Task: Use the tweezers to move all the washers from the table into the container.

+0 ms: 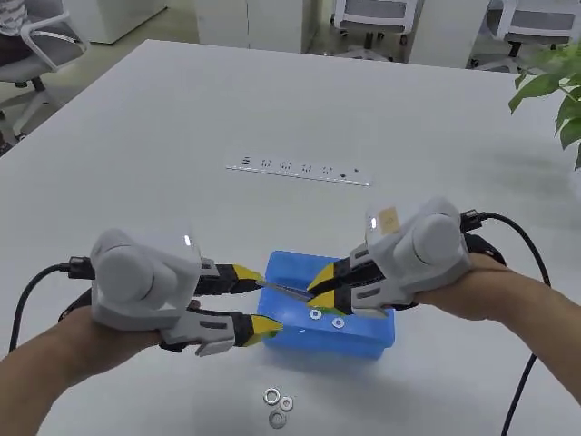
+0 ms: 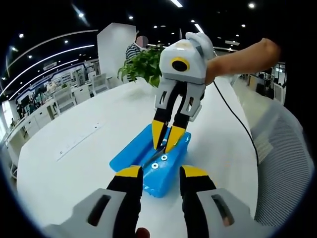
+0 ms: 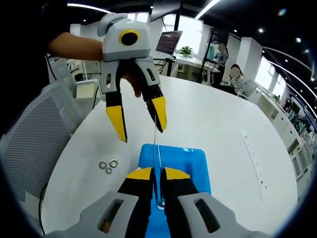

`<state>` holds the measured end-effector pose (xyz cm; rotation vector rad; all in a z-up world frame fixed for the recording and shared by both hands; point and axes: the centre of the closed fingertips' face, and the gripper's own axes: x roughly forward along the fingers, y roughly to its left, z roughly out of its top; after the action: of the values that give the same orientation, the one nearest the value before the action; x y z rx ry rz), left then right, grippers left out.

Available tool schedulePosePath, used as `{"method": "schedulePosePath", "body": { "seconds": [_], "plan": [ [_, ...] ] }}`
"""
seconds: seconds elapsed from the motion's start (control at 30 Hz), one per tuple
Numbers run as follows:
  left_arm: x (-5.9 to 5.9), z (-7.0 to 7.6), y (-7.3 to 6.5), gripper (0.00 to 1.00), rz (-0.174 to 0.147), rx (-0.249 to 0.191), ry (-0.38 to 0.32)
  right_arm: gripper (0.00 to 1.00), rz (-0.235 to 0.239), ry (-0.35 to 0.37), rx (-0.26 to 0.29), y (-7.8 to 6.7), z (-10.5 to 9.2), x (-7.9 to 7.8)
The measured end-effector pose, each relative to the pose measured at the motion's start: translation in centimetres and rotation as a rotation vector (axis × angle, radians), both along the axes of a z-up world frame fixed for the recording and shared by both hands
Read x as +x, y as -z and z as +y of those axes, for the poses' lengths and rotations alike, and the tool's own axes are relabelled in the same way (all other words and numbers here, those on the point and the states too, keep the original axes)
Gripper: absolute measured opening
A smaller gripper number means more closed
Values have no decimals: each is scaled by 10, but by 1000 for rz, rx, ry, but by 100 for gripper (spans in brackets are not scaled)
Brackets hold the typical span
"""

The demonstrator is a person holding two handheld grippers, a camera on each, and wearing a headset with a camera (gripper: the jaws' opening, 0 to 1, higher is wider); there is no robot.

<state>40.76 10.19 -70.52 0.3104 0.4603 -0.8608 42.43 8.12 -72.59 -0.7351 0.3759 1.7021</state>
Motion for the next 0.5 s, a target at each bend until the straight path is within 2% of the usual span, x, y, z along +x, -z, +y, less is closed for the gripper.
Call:
{"method": "schedulePosePath", "body": {
  "seconds": [0.23,0.5],
  "plan": [
    [2,-4,-2,28,-8,-4,7,8,3,6,-1,4,-4,0],
    [4,-9,-7,18,-35,1,32,8,3,-4,-4,9,-6,-1]
  ]
}}
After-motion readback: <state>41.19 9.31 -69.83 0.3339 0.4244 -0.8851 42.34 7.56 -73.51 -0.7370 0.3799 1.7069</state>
